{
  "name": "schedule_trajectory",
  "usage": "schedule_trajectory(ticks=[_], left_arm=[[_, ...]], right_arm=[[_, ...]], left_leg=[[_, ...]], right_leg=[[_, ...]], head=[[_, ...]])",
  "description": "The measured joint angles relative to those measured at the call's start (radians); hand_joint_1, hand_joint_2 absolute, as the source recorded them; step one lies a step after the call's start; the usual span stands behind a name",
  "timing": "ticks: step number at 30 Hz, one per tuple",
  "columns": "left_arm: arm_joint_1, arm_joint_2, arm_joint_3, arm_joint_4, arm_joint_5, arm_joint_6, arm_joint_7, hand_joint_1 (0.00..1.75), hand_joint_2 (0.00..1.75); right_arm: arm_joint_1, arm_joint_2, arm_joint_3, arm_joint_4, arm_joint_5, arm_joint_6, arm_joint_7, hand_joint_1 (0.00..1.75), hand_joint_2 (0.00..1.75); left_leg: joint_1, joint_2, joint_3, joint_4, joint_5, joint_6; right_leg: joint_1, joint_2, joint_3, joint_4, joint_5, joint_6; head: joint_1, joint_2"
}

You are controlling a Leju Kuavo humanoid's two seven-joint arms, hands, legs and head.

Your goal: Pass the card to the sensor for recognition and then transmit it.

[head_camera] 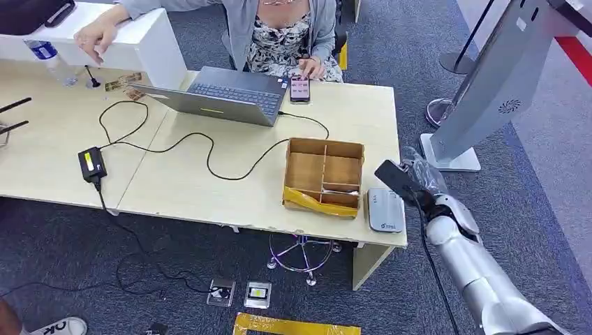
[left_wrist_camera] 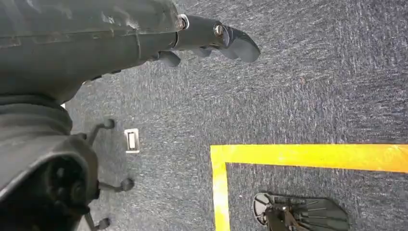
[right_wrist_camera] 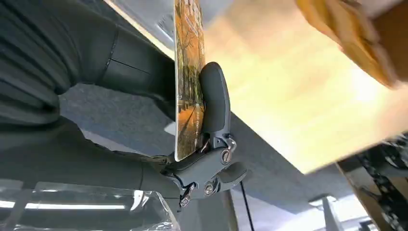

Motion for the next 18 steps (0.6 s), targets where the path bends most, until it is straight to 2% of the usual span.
schedule_trajectory(ticks=[8,18], left_arm=[[-0.008,-0.003,-0.017,0.000,-0.028,-0.016,-0.005,0.00,0.00],[-0.038,-0.012,-0.043,0.000,-0.064,-0.035,0.003,0.00,0.00]], right_arm=[[-0.114,0.067,0.012,-0.002,0.097,0.009,0.038,1.75,1.75],[-0.163,0.128,0.026,0.012,0.146,-0.008,0.057,1.75,1.75]], left_leg=[[0.000,0.000,0.001,0.000,0.000,0.000],[0.000,0.000,0.000,0.000,0.000,0.000]], right_leg=[[0.000,0.000,0.000,0.000,0.000,0.000],[0.000,0.000,0.000,0.000,0.000,0.000]], head=[[0.000,0.000],[0.000,0.000]])
